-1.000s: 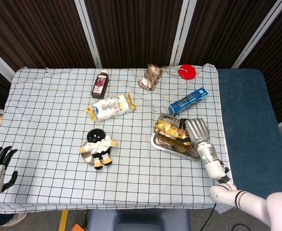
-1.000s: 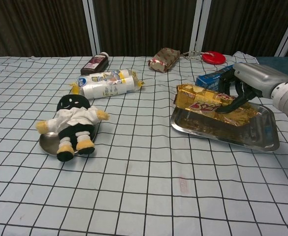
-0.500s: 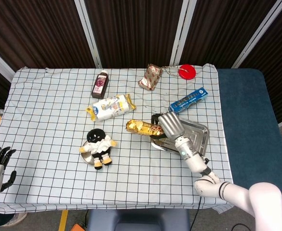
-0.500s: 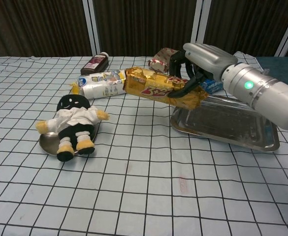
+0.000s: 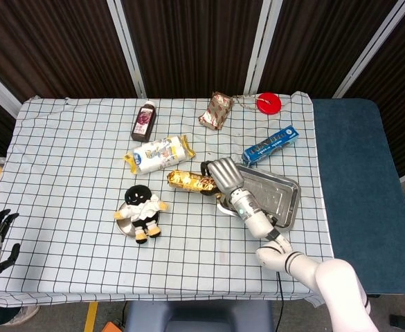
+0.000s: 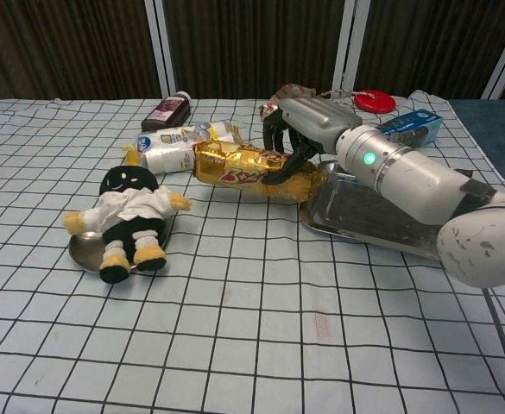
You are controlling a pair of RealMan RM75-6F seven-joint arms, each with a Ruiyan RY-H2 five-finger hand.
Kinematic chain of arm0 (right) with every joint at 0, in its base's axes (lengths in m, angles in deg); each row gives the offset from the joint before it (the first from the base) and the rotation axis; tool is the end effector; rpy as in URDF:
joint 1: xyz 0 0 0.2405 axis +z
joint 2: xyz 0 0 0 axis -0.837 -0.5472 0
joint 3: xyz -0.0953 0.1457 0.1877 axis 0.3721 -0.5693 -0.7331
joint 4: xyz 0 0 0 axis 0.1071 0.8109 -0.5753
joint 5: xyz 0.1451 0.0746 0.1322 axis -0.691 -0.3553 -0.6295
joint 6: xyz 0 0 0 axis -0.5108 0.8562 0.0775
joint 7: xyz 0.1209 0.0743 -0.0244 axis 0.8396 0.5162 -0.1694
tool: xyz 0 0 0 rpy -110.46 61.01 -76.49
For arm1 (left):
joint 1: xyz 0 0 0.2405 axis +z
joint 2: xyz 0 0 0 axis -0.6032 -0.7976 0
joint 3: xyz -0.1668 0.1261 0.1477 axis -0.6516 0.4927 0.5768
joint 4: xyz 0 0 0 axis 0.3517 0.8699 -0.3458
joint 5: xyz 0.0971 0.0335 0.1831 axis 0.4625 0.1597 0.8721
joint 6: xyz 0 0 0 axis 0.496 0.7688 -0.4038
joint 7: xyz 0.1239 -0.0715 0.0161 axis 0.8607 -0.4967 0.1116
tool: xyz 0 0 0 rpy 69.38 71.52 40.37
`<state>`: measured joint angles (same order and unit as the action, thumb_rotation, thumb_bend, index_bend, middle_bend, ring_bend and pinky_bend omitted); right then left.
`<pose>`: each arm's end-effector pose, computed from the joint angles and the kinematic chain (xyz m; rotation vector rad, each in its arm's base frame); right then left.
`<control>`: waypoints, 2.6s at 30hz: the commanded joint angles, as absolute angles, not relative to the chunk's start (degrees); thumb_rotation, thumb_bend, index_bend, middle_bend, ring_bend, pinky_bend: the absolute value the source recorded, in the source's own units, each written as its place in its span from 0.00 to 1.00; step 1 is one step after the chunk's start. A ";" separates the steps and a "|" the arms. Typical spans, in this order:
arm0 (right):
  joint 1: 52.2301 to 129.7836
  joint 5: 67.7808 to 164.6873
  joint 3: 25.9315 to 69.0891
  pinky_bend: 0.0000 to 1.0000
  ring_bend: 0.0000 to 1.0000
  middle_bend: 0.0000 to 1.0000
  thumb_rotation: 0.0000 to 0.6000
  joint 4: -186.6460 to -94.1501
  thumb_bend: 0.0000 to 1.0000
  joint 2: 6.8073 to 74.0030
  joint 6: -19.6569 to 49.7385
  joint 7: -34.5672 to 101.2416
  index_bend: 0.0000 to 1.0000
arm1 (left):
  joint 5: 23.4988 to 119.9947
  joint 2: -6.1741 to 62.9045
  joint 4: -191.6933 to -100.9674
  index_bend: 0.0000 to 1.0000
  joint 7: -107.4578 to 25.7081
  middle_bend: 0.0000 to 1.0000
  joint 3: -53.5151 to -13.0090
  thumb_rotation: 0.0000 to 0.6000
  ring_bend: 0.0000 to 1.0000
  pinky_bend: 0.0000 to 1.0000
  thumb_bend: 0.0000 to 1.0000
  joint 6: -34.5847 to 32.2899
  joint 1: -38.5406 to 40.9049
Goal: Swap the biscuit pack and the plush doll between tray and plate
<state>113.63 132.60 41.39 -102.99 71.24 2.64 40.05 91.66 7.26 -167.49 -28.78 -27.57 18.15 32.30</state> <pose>-0.0984 -0.4287 -0.0812 1.8258 -0.8477 1.1559 -0.3223 0.1787 0.1692 -1.4040 -0.7905 -0.6693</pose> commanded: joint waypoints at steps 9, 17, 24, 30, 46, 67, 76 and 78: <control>113.31 136.07 45.45 0.01 0.00 0.03 1.00 -105.37 0.21 68.57 2.66 47.43 0.20 | 91.83 7.45 -167.27 0.17 -28.60 0.12 -27.48 1.00 0.06 0.16 0.44 17.92 32.18; 108.41 138.94 48.02 0.00 0.00 0.00 1.00 -118.23 0.18 59.26 9.96 47.28 0.00 | 91.77 7.90 -167.12 0.17 -27.83 0.12 -27.45 1.00 0.06 0.16 0.44 17.62 31.96; 96.38 140.08 52.41 0.00 0.00 0.00 1.00 -140.02 0.18 43.57 22.56 36.33 0.00 | 92.20 8.26 -166.93 0.17 -27.96 0.12 -27.16 1.00 0.06 0.16 0.44 17.14 31.71; 81.36 137.95 55.48 0.00 0.00 0.00 1.00 -151.20 0.08 32.76 39.43 27.18 0.00 | 92.29 9.63 -166.97 0.14 -25.92 0.12 -27.28 1.00 0.06 0.16 0.44 17.19 31.36; 65.39 141.02 55.66 0.00 0.00 0.00 1.00 -144.54 0.02 33.72 57.94 32.27 0.00 | 86.25 9.92 -178.68 0.00 -13.52 0.00 -31.08 1.00 0.00 0.15 0.43 6.76 22.54; 62.01 145.94 54.01 0.00 0.00 0.00 1.00 -143.11 0.02 31.99 58.55 42.57 0.00 | 73.23 24.49 -177.05 0.00 -6.97 0.00 -33.97 1.00 0.00 0.12 0.36 -3.90 9.06; 61.46 146.65 52.96 0.00 0.00 0.00 1.00 -142.80 0.02 32.00 58.40 43.72 0.00 | 69.10 28.83 -176.26 0.00 -3.39 0.00 -34.12 1.00 0.00 0.12 0.36 -2.11 6.33; 61.36 146.92 52.87 0.00 0.00 0.00 1.00 -142.77 0.02 31.94 58.32 43.91 0.00 | 69.02 29.93 -175.13 0.00 -3.04 0.00 -33.89 1.00 0.00 0.12 0.36 -2.24 5.58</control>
